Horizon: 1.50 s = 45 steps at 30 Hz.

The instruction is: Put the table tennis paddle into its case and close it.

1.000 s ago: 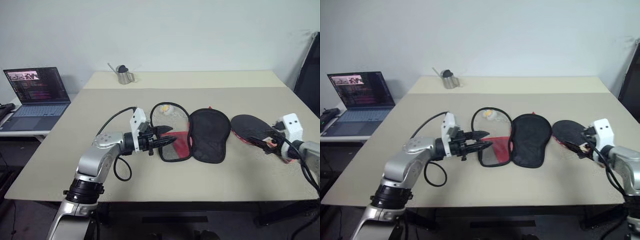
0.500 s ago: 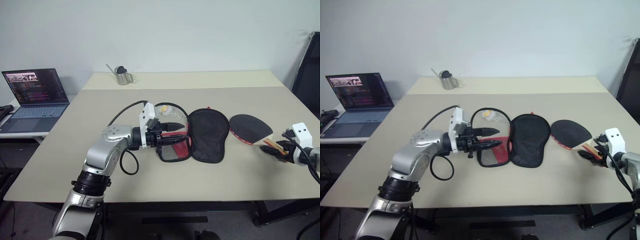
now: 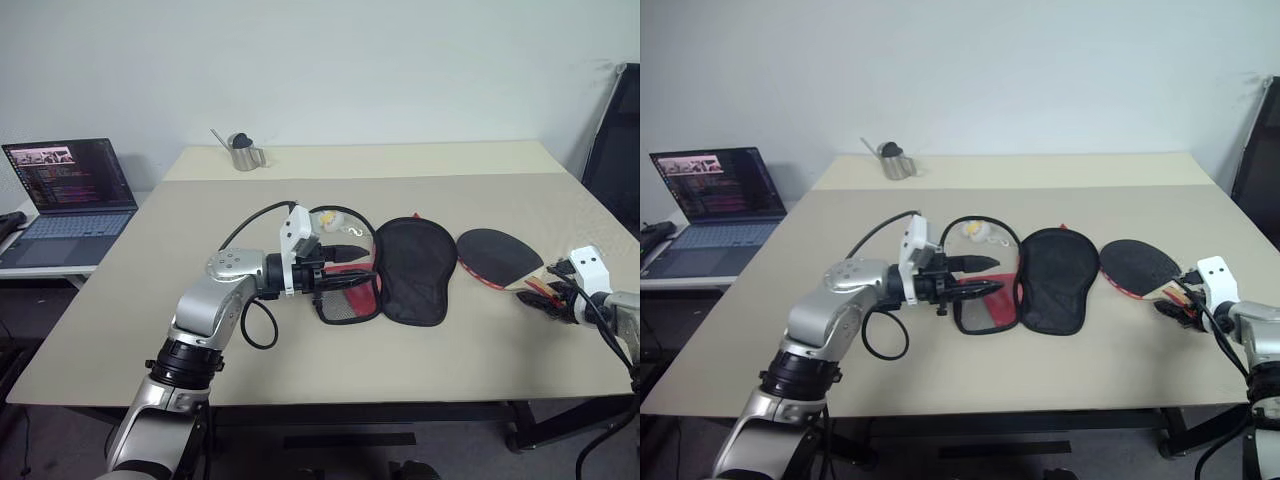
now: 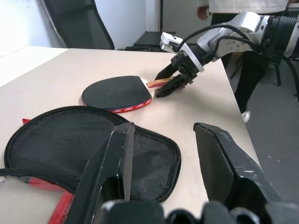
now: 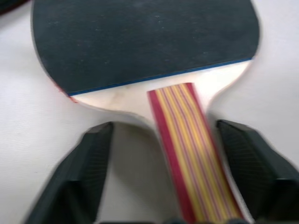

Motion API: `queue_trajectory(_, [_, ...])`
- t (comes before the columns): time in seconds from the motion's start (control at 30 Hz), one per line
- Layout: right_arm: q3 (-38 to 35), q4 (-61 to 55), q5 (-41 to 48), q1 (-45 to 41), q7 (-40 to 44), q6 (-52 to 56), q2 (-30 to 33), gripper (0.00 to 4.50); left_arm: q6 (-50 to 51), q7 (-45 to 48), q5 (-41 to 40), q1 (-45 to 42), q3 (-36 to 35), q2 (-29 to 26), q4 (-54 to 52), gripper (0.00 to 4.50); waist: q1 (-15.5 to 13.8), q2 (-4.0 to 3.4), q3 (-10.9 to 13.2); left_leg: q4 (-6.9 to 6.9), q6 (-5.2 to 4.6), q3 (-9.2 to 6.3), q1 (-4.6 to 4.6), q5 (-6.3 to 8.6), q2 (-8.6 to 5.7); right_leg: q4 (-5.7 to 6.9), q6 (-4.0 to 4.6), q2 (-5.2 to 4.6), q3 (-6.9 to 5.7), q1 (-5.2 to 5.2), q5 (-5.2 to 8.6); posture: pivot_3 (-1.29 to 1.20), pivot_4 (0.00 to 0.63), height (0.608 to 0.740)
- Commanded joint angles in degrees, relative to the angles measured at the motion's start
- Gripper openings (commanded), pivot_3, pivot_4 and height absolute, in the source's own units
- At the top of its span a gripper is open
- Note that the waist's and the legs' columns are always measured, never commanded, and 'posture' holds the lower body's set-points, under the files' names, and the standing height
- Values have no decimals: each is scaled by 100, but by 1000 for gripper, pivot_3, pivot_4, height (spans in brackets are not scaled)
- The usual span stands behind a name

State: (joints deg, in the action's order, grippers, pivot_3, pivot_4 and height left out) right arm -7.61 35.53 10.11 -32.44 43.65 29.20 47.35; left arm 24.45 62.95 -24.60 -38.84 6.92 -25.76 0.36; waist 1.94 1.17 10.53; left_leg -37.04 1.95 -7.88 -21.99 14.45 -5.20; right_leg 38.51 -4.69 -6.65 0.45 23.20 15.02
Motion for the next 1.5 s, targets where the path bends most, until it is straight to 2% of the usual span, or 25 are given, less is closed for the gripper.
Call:
queue_trajectory(0.03, [6,-329,-46,66,-118,231,-24,2565,-115,-39,14,-4,-127,-76,-68,2204,0,0,0,0,0,2,1,0,0,0,-1,0,2,0,0,0,150,740])
queue_trajectory(0.17, [-139,-564,-20,127,-438,477,-116,1233,-104,-110,1,39,-194,-134,-94,2204,0,0,0,0,-1,5,4,0,1,0,-1,1,6,0,-1,0,150,740])
queue_trajectory(0.2, [-174,-626,-7,137,-502,533,-127,1084,-94,-133,-7,48,-210,-147,-103,2204,0,0,0,-1,-4,5,4,2,1,0,-3,1,8,0,-2,0,150,740])
queue_trajectory(0.47, [-502,-1290,118,217,-887,982,10,1084,-39,-248,-65,175,-280,-264,-243,2204,-22,0,0,-1,-11,7,4,6,-2,0,-6,1,13,1,-4,0,150,740])
queue_trajectory(0.77, [-946,-2548,446,313,-1088,1778,2,1084,-44,-249,-151,308,-469,-425,-317,2204,-2,0,0,5,-17,10,0,10,2,-8,-6,3,21,9,-3,0,150,740])
queue_trajectory(0.93, [-984,-4216,1044,134,-1469,3041,-577,1084,-144,189,-230,592,-577,-906,-466,2204,40,-1,1,9,-20,8,0,14,17,-8,-6,15,38,20,-4,0,150,740])
queue_trajectory(1.03, [-912,-4971,1234,-161,-2113,3815,-1404,1084,-152,154,-199,586,-651,-1005,-407,2204,30,-1,1,7,-21,3,-1,15,22,-9,-4,19,37,20,-5,0,150,740])
queue_trajectory(1.23, [-994,-5522,1196,-483,-3037,4703,-2597,1084,-103,65,-216,651,-667,-996,-528,2204,-46,-1,1,8,-18,-2,-5,15,35,-14,3,32,33,24,-9,0,150,740])
queue_trajectory(1.5, [-707,-5891,811,-439,-4270,5015,-4308,1084,-99,-6,-213,659,-633,-979,-555,2204,-2,-3,0,15,2,10,-13,17,66,-40,15,60,40,39,-23,0,150,740])
